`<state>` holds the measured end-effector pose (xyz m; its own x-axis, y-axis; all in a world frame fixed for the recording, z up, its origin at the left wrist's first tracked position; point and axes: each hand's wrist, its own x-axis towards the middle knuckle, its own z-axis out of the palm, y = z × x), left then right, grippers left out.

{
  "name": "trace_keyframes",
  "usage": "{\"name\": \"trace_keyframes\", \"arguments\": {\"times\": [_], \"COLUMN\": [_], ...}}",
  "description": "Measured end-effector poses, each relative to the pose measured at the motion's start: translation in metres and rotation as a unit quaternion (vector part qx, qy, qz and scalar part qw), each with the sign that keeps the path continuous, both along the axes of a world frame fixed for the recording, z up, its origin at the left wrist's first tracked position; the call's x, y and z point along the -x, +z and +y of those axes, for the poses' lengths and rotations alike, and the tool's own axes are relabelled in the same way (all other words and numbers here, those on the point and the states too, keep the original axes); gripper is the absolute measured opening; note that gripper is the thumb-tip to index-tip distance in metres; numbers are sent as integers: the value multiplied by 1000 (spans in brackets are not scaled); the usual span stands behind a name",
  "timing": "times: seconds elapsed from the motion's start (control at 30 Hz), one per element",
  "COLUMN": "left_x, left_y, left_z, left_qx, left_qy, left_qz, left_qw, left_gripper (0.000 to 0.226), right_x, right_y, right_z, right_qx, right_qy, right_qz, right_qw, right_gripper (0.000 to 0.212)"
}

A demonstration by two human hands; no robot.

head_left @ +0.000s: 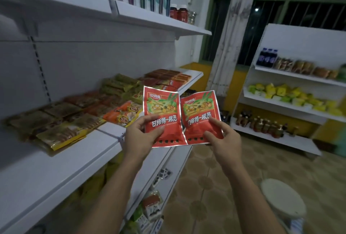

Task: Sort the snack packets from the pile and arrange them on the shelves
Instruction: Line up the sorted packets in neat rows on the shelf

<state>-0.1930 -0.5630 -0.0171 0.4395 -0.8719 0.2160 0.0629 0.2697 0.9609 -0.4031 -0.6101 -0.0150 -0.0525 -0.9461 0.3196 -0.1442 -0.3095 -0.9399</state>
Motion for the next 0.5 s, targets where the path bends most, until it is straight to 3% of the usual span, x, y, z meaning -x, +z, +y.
{"name": "trace_keyframes", "arguments": {"times": [0.5], "left_x": [-5], "left_y": [5], "left_z": [-193], "left_qx": [-20], "left_qy": [-31], "left_qz": [-27], "left_qw": [999], "left_gripper": [32], "right_x": [-3], "right_y": [-5], "right_z": [-185], "right_qx": [-20], "right_qy": [-20], "right_qz": [-37], "right_qw": [999], "right_gripper": [44]}}
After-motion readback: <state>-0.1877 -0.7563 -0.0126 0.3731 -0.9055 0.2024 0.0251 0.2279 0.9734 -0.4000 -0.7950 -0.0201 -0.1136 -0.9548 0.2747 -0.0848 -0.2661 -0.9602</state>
